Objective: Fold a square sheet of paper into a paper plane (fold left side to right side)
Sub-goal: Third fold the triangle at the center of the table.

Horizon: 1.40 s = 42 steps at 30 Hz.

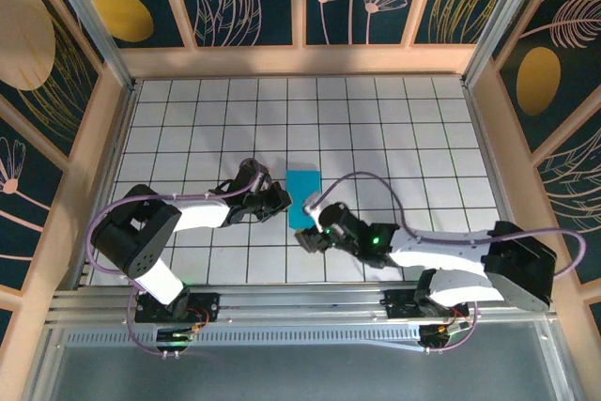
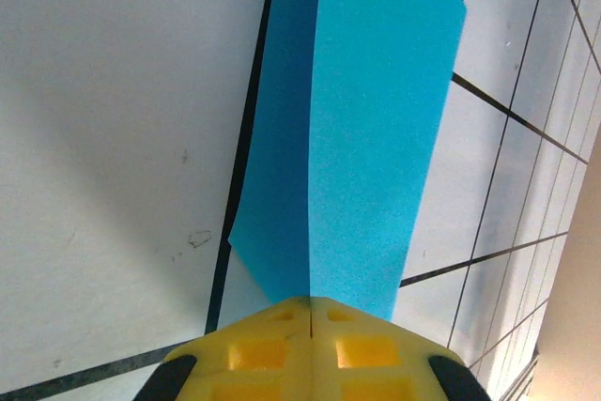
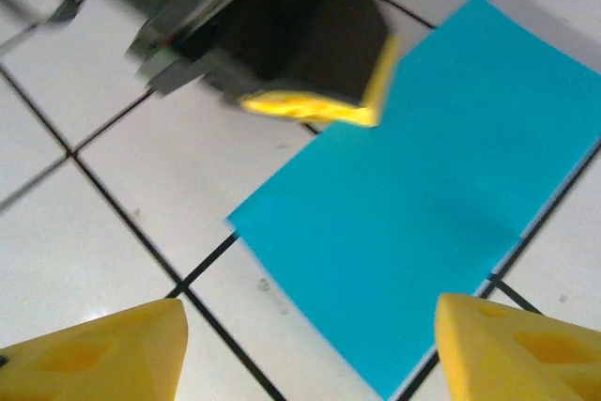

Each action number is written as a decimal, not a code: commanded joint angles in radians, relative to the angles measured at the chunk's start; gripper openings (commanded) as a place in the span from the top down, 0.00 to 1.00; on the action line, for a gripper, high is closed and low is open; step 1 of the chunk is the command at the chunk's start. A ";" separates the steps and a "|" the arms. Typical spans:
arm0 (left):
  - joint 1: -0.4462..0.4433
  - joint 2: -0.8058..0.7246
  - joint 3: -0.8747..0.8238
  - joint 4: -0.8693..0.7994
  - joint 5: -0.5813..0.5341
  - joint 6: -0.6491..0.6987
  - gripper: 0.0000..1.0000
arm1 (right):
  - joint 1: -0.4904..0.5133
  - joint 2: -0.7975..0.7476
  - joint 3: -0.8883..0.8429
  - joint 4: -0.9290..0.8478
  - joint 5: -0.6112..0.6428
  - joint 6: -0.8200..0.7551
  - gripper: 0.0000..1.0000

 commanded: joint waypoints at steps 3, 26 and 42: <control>0.002 -0.017 -0.006 0.002 0.011 -0.066 1.00 | 0.096 0.152 0.051 0.040 0.256 -0.092 0.25; 0.002 -0.026 0.000 -0.016 0.002 -0.054 1.00 | 0.084 0.329 0.180 0.044 0.261 -0.125 0.83; 0.065 -0.157 0.058 -0.240 -0.044 0.145 0.58 | -0.073 0.169 0.100 0.038 -0.178 0.048 1.00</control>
